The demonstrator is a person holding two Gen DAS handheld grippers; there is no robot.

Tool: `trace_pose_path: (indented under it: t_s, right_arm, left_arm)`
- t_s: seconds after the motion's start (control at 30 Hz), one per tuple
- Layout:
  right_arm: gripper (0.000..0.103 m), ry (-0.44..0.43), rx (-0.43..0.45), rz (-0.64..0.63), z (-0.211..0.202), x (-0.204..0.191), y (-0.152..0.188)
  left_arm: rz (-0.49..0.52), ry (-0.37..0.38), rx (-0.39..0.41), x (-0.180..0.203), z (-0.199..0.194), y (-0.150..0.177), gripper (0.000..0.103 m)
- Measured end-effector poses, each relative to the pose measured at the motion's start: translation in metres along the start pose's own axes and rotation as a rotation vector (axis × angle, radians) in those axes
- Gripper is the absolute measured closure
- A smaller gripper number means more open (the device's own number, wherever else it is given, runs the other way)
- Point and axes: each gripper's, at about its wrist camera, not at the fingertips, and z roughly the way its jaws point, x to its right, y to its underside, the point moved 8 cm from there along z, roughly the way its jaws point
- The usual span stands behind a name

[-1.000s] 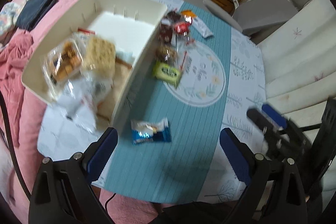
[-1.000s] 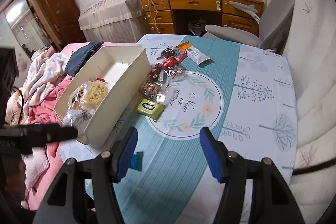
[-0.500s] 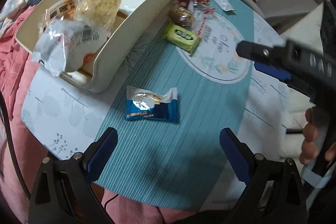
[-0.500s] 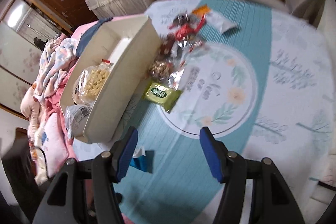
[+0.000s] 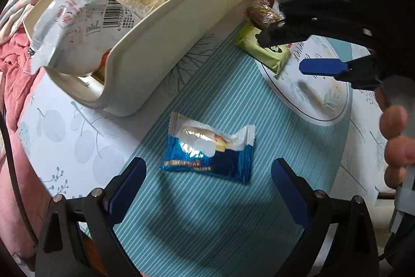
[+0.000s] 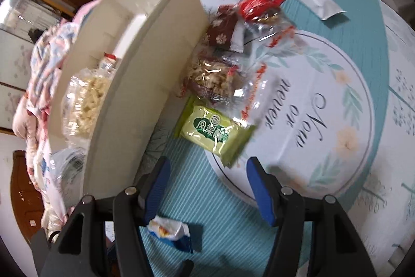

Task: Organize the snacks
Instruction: 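Grasp the blue-wrapped candy with the left gripper while the right grasps the green packet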

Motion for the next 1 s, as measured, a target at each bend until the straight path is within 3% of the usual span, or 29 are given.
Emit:
trace_pose_path:
  t_s: [0.5, 0.73, 0.87, 1.0]
  right_arm:
    - [0.041, 0.183, -0.051, -0.057, 0.041, -0.020, -0.022]
    - [0.040, 0.291, -0.042, -0.125, 0.054, -0.041, -0.032]
    - [0.044, 0.315, -0.041, -0.148, 0.059, -0.053, -0.030]
    - [0.058, 0.315, -0.036, -0.140, 0.055, -0.055, -0.029]
  left_arm:
    - [0.007, -0.010, -0.029, 0.006, 0.031, -0.009, 0.016]
    - [0.044, -0.043, -0.004, 0.006, 0.032, -0.015, 0.034]
    - [0.066, -0.060, 0.002, 0.006, 0.031, -0.014, 0.041]
    - [0.072, -0.063, 0.008, 0.004, 0.028, -0.015, 0.047]
